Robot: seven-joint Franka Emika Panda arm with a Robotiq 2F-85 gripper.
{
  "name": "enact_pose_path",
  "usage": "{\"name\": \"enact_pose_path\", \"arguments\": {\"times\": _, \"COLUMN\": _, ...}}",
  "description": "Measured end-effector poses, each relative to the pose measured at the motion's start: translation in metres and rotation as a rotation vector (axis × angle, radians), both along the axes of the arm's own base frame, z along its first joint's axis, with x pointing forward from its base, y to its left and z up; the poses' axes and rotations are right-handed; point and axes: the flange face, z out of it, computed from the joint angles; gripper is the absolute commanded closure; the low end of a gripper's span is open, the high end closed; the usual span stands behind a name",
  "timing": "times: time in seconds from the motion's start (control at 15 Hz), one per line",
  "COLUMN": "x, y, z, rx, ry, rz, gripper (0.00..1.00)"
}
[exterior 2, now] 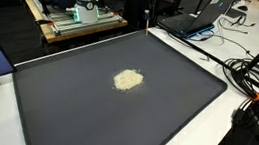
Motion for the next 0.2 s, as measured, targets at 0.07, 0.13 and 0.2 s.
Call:
{"name": "enact_pose_path", "arguments": {"times": 0.07, "x": -0.0005, "y": -0.0029, "z": -0.0046, "rx": 0.000, "ry": 0.010, "rz": 0.000, "gripper": 0.97}}
{"name": "enact_pose_path", "arguments": {"times": 0.13, "x": -0.0001, "y": -0.0054, "z": -0.0076, "rx": 0.004, "ry": 0.018, "rz": -0.004, "gripper": 0.97}}
{"name": "enact_pose_path", "arguments": {"times": 0.2, "x": 0.0003, "y": -0.0085, "z": -0.0107, "rx": 0.005, "ry": 0.024, "rz": -0.012, "gripper": 0.97}}
